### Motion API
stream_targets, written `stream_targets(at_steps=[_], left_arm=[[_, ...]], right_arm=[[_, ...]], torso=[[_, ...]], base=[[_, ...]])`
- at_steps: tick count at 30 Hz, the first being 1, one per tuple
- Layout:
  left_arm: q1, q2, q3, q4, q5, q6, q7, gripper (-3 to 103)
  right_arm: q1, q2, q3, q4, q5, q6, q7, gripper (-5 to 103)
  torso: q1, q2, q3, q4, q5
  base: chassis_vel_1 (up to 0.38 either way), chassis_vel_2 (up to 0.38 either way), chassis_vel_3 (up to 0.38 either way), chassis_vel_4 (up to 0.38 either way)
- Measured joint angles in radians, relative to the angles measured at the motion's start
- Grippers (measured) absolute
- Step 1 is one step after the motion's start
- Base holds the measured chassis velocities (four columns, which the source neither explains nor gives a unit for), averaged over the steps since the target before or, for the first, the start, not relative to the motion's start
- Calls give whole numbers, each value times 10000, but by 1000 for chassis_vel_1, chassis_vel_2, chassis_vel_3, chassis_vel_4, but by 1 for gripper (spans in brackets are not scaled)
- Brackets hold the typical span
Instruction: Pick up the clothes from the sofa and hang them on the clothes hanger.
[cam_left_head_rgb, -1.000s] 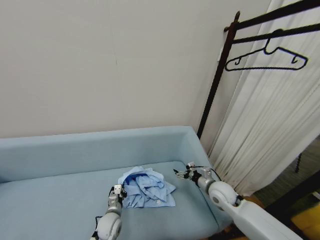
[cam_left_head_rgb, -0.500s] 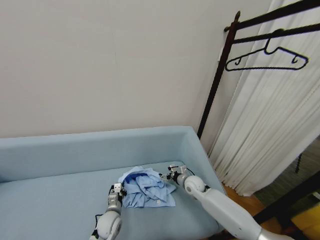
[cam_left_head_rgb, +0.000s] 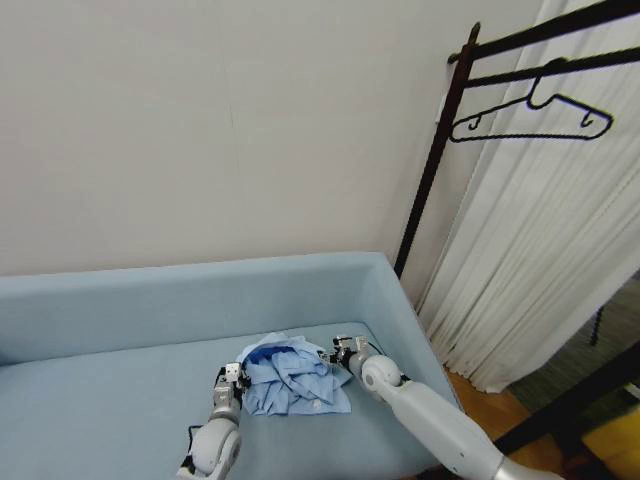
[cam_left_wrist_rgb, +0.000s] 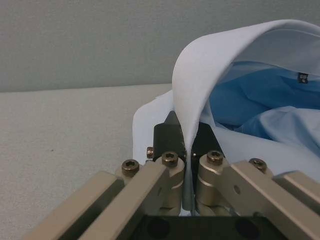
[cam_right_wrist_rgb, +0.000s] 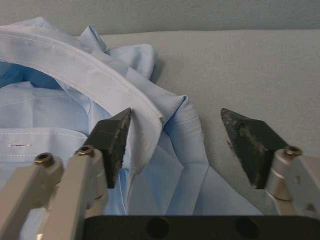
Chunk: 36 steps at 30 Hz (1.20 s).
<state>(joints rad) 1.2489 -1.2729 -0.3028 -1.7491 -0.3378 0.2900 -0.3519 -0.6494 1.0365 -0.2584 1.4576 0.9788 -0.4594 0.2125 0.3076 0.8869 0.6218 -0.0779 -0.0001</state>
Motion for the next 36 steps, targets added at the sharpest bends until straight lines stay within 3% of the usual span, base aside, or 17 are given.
stream_targets(at_steps=[3,7,9,12,17,25,28,32,36], left_arm=[[-34,9,5,7,-13,7,1,0],[-83,19,2,11,-41,19,2,0],[-87,19,-3,11,-44,19,2,0],[-92,23,-29,3,-50,22,2,0],[-101,35,-38,-43,-55,26,2,0],[-106,58,-42,-103,-78,26,0,0],[-224,238,-36,-403,-239,4,-1,0],[-365,464,-76,-758,-383,-1,6,0],[-454,1190,-368,-1866,-947,-21,2,0]], right_arm=[[-24,18,0,44,15,3,4,54],[-119,51,-62,232,169,3,37,33],[-133,57,-76,268,191,3,47,33],[-164,95,-120,393,241,3,94,16],[-140,121,-97,436,228,9,130,2],[-236,8,60,758,-93,208,346,0],[-262,-146,145,960,-1646,912,321,0],[-195,-284,337,1386,-2242,1057,360,0],[64,-765,1003,2539,-2812,1175,146,0]], torso=[[0,0,0,0,0],[0,0,0,0,1],[0,0,0,0,0],[0,0,0,0,0],[0,0,0,0,1],[0,0,0,0,0],[0,-1,1,0,1],[0,-1,0,-1,0],[0,0,0,2,1]], base=[[0,0,0,0],[0,0,0,0],[0,0,0,0],[0,0,0,0],[0,0,0,0],[0,0,0,0],[0,0,0,0],[0,0,0,0],[0,0,0,0]])
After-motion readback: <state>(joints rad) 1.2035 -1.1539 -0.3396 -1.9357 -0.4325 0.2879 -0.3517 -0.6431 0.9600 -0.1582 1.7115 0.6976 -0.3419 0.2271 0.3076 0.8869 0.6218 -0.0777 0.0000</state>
